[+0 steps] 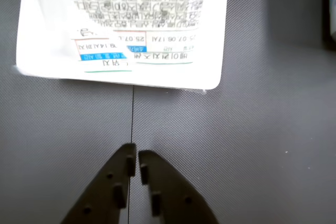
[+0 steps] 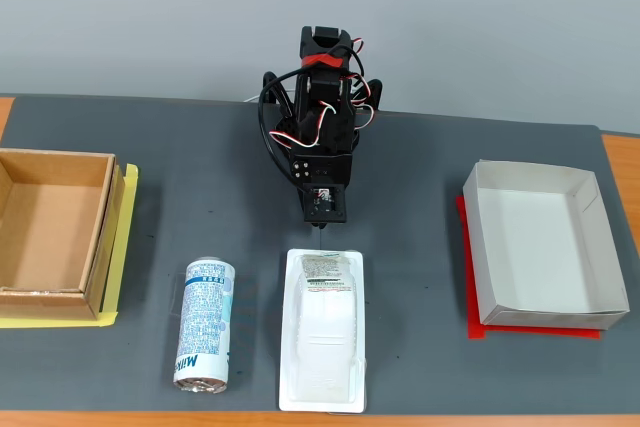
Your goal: Pick the can and put it in the brown box
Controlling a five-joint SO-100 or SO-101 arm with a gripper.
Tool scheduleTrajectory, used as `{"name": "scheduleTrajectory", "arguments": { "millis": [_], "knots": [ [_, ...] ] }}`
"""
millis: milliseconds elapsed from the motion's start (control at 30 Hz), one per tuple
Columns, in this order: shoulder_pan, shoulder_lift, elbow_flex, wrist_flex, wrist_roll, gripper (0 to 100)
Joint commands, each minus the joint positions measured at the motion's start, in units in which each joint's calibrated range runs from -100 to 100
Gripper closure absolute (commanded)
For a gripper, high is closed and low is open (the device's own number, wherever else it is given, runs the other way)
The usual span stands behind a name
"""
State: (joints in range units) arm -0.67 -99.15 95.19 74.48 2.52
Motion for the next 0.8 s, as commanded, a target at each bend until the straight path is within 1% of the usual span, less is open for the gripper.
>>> {"name": "scheduleTrajectory", "arguments": {
  "millis": [0,100,267,433,633,700,767],
  "knots": [
    [0.7,0.2,-3.3,-0.7,0.3,99],
    [1.4,0.3,-4.9,-2.7,0.3,99],
    [1.6,2.6,-8.8,-10.4,0.4,99],
    [3.4,13.5,-18.0,-17.1,0.4,99],
    [10.1,29.5,-30.5,-24.4,0.4,99],
    [11.6,34.9,-34.6,-24.8,1.4,99],
    [12.0,40.1,-38.6,-24.8,3.9,99]
  ]
}}
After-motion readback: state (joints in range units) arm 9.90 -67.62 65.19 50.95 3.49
